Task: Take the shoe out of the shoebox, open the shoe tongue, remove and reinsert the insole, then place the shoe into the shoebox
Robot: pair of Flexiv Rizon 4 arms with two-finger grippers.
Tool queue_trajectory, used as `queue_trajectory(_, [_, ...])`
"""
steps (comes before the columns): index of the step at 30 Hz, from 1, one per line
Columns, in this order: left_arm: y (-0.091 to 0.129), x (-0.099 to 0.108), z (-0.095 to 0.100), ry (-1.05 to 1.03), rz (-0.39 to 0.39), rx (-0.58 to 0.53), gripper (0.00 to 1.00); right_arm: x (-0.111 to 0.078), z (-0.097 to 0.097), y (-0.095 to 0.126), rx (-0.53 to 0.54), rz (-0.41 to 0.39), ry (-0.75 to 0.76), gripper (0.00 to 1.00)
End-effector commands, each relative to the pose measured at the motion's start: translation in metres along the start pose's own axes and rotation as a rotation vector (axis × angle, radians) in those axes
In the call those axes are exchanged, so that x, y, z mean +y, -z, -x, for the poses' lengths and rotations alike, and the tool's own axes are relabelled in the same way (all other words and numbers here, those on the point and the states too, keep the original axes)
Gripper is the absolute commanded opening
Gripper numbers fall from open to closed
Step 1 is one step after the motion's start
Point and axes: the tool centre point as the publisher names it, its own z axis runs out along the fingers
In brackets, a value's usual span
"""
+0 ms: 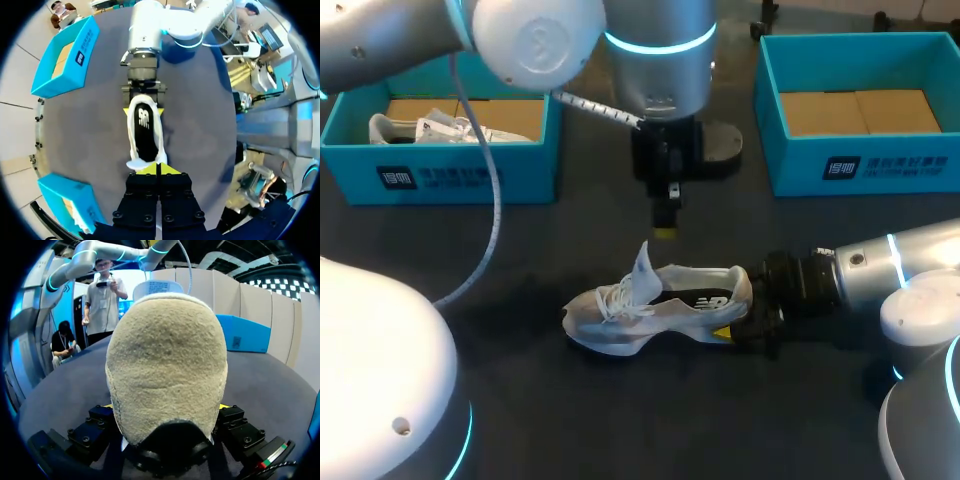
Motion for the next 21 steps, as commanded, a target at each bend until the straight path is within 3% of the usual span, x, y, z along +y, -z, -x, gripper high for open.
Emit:
queue_trajectory(1, [-0.018, -0.001, 0.009, -0.008, -0.085, 0.000, 0.00, -0.002, 0.002, -0.004, -0.002, -0.003, 0.000, 0.00])
queue_trajectory(12, [-0.049, -0.016, 0.013, -0.052, -0.163, 0.024, 0.00, -0.002, 0.002, -0.004, -0.002, -0.003, 0.000, 0.00])
queue_trajectory(21, [-0.087, -0.023, 0.004, -0.119, -0.133, 0.037, 0.00, -0.002, 0.002, -0.004, -0.002, -0.003, 0.000, 0.00])
